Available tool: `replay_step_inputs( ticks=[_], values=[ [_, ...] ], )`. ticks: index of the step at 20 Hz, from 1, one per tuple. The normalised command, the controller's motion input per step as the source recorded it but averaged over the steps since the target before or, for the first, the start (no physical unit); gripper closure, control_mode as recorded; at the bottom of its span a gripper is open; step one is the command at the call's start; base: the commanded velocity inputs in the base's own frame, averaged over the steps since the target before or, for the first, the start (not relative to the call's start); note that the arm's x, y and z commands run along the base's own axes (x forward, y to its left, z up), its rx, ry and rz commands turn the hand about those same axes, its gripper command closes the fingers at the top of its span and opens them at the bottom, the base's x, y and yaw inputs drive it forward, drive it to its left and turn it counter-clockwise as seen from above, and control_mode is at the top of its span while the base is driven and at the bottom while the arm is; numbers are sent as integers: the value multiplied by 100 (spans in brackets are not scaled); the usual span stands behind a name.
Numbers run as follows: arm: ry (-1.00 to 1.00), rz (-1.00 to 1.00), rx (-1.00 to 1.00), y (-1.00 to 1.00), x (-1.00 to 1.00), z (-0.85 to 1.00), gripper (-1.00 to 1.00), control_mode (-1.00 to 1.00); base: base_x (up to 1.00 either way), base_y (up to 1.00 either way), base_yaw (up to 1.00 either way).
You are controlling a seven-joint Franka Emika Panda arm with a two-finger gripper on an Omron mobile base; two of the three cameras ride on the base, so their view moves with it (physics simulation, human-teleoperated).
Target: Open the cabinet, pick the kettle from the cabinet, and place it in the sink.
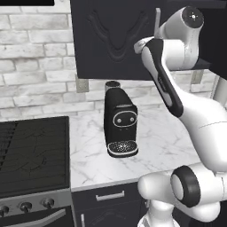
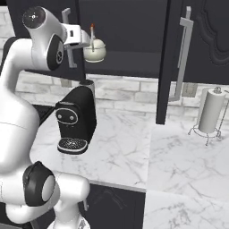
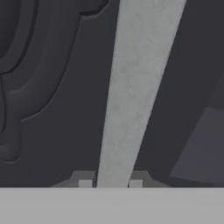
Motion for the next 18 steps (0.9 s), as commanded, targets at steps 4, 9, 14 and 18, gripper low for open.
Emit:
replay_step_inputs(
  ticks=[4, 9, 14, 18],
  values=[
    [0, 0, 0, 4, -60, 3, 100, -100, 0, 0, 0],
    [0, 0, 0, 8, -58, 4, 100, -100, 0, 0, 0],
    [0, -1, 0, 14, -56, 6, 100, -100, 0, 0, 0],
    [0, -2, 0, 17, -55, 8, 100, -100, 0, 0, 0]
  ],
)
